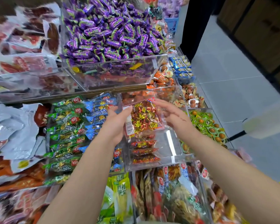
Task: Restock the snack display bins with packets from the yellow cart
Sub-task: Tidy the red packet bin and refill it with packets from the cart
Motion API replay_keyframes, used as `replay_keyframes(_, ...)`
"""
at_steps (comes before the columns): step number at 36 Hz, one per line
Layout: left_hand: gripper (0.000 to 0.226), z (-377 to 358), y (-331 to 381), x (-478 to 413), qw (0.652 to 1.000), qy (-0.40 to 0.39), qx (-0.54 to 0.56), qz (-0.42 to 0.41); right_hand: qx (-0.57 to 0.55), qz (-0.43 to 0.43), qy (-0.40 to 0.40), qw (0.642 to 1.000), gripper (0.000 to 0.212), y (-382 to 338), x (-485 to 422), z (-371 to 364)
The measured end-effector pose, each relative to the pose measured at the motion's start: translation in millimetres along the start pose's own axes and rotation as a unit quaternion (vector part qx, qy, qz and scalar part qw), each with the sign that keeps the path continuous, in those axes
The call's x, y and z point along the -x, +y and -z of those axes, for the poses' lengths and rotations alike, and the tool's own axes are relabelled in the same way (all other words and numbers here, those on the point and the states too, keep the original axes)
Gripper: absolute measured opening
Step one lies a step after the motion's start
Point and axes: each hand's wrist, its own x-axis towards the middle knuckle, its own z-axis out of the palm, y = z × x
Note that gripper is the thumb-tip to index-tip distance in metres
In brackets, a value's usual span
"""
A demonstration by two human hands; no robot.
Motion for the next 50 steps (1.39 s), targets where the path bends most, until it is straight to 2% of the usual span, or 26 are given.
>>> replay_keyframes(2, 0.039, -0.9, 2.3, 0.9, 0.999, -0.018, -0.011, 0.037, 0.003, 0.010, 0.019, 1.000, 0.057, -2.5, 2.5, 3.4)
replay_keyframes(4, 0.027, -2.4, 3.1, 3.0, 0.994, -0.072, -0.011, 0.080, 0.124, 0.043, 0.030, 0.991, 0.054, -2.2, 2.8, 7.1)
replay_keyframes(6, 0.028, -4.9, 2.2, 4.8, 0.988, -0.116, -0.016, 0.101, 0.277, 0.086, 0.014, 0.957, 0.054, 2.0, 1.5, 8.1)
replay_keyframes(7, 0.026, -6.7, 2.2, 6.3, 0.986, -0.126, -0.019, 0.104, 0.315, 0.108, 0.014, 0.943, 0.050, 2.2, -0.1, 7.7)
replay_keyframes(9, 0.023, -9.8, 2.0, 7.8, 0.985, -0.131, -0.046, 0.099, 0.362, 0.186, 0.033, 0.913, 0.027, 2.1, -4.5, 6.3)
replay_keyframes(11, 0.027, -9.9, 2.3, 7.6, 0.984, -0.094, -0.134, 0.069, 0.373, 0.212, 0.021, 0.903, 0.024, 2.6, -7.9, 9.2)
replay_keyframes(13, 0.027, -2.7, 1.0, 1.1, 0.964, 0.004, -0.266, -0.024, 0.361, 0.134, -0.007, 0.923, 0.016, 3.3, -9.8, 16.3)
replay_keyframes(14, 0.027, 3.5, -0.9, -3.7, 0.940, 0.060, -0.322, -0.092, 0.360, 0.083, -0.012, 0.929, 0.015, 6.2, -10.5, 20.5)
replay_keyframes(16, 0.035, 16.7, -5.9, -12.4, 0.870, 0.140, -0.423, -0.212, 0.382, 0.002, 0.012, 0.924, 0.032, 14.0, -12.9, 28.7)
replay_keyframes(17, 0.042, 22.3, -9.1, -17.3, 0.832, 0.157, -0.471, -0.248, 0.394, -0.030, 0.033, 0.918, 0.042, 16.6, -14.7, 33.1)
replay_keyframes(19, 0.066, 29.5, -18.6, -25.5, 0.770, 0.154, -0.573, -0.234, 0.415, -0.078, 0.068, 0.904, 0.044, 20.0, -20.3, 42.1)
replay_keyframes(22, 0.106, 29.9, -37.3, -31.2, 0.697, 0.124, -0.690, -0.151, 0.483, -0.156, 0.012, 0.862, 0.019, 23.6, -29.3, 50.2)
replay_keyframes(24, 0.114, 27.8, -46.5, -32.4, 0.679, 0.132, -0.706, -0.155, 0.537, -0.210, -0.065, 0.814, 0.029, 27.3, -36.3, 48.4)
replay_keyframes(26, 0.111, 25.3, -48.7, -32.8, 0.680, 0.141, -0.702, -0.156, 0.573, -0.249, -0.128, 0.770, 0.040, 30.9, -42.9, 40.7)
replay_keyframes(30, 0.105, 23.6, -48.6, -34.7, 0.687, 0.145, -0.696, -0.149, 0.633, -0.280, -0.249, 0.678, 0.008, 40.5, -56.3, 23.8)
replay_keyframes(32, 0.104, 24.6, -49.6, -35.0, 0.689, 0.146, -0.693, -0.153, 0.650, -0.280, -0.295, 0.642, 0.001, 47.4, -62.3, 18.0)
replay_keyframes(34, 0.104, 25.1, -50.4, -35.6, 0.690, 0.145, -0.692, -0.155, 0.655, -0.279, -0.284, 0.642, 0.006, 58.3, -66.2, 16.3)
replay_keyframes(39, 0.104, 24.9, -52.5, -35.8, 0.690, 0.154, -0.689, -0.160, 0.640, -0.255, -0.200, 0.696, 0.032, 86.8, -70.4, 19.9)
replay_keyframes(42, 0.103, 24.6, -52.4, -36.2, 0.684, 0.154, -0.694, -0.161, 0.687, -0.203, -0.154, 0.681, 0.050, 104.6, -64.3, 16.5)
replay_keyframes(44, 0.103, 24.6, -52.8, -36.6, 0.681, 0.155, -0.698, -0.159, 0.694, -0.165, -0.126, 0.690, 0.071, 117.2, -57.0, 12.6)
replay_keyframes(47, 0.104, 24.7, -53.5, -37.7, 0.675, 0.157, -0.703, -0.158, 0.673, -0.085, -0.156, 0.718, 0.080, 135.1, -46.7, 5.5)
replay_keyframes(50, 0.104, 24.7, -54.2, -39.1, 0.673, 0.162, -0.703, -0.163, 0.679, -0.086, -0.173, 0.708, 0.081, 145.2, -42.3, 3.1)
